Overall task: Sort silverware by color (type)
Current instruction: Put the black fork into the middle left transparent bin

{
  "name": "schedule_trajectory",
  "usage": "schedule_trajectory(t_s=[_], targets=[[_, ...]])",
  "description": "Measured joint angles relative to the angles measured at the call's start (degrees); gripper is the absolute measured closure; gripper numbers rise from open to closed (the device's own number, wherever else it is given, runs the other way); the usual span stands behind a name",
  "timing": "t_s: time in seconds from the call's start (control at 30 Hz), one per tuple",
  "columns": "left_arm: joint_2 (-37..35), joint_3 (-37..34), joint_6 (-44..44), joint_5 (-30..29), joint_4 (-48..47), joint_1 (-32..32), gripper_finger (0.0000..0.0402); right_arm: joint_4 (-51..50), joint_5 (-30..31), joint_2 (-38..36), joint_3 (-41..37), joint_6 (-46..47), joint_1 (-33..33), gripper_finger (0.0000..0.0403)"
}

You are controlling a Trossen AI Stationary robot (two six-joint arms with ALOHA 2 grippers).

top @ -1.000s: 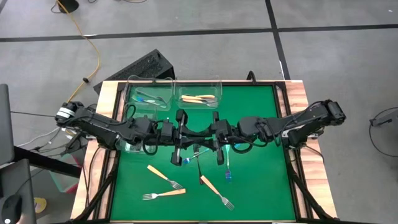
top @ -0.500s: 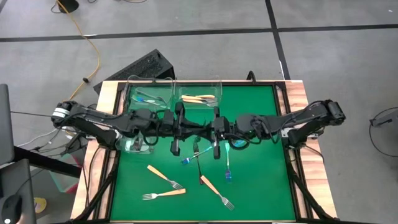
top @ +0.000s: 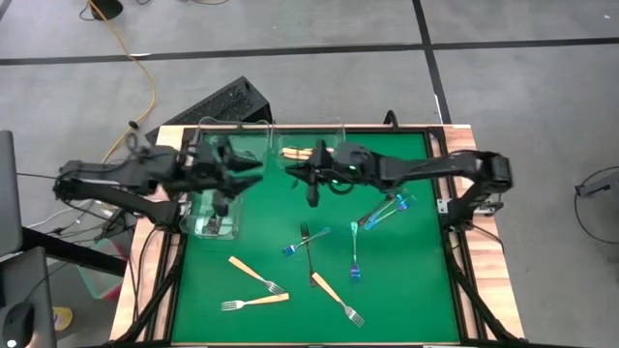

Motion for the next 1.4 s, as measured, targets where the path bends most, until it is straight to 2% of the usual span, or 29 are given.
schedule_trajectory(t_s=[0.13, 0.27, 0.53, 0.87, 1.0, 1.13, 1.27, 1.4], targets=[[-7.2, 0.0, -2.7, -6.8, -4.4, -1.3, 0.0249, 0.3, -5.6, 7.0, 5.1, 1.9, -1.1, 0.039], [-13.0, 0.0, -2.8, -10.7, -5.8, -2.3, 0.0249, 0.7, -8.1, 14.1, 13.1, 0.5, -0.9, 0.039], [-20.9, 0.0, 1.3, -13.5, -9.3, -2.3, 0.0248, -2.5, -11.2, 30.4, 36.1, -4.6, -0.2, 0.039], [-25.8, 0.0, -5.2, -15.7, -21.8, -2.3, 0.0248, -8.0, -11.3, 49.6, 62.9, -8.3, 0.0, 0.039], [-26.0, 0.0, -7.8, -16.7, -24.9, -2.2, 0.0248, -5.5, -11.1, 52.2, 62.6, -11.9, 0.0, 0.039], [-26.1, 0.0, -8.4, -17.2, -26.6, -2.2, 0.0248, -6.5, -9.8, 53.8, 62.8, -23.1, -0.2, 0.039], [-26.1, 0.0, -9.2, -18.4, -26.9, -2.2, 0.0248, -6.3, -9.6, 55.5, 62.7, -30.4, -0.2, 0.0386], [-26.1, 0.0, -9.3, -19.5, -27.0, -2.2, 0.0248, -7.9, -9.5, 55.8, 62.7, -32.5, -0.2, 0.0386]])
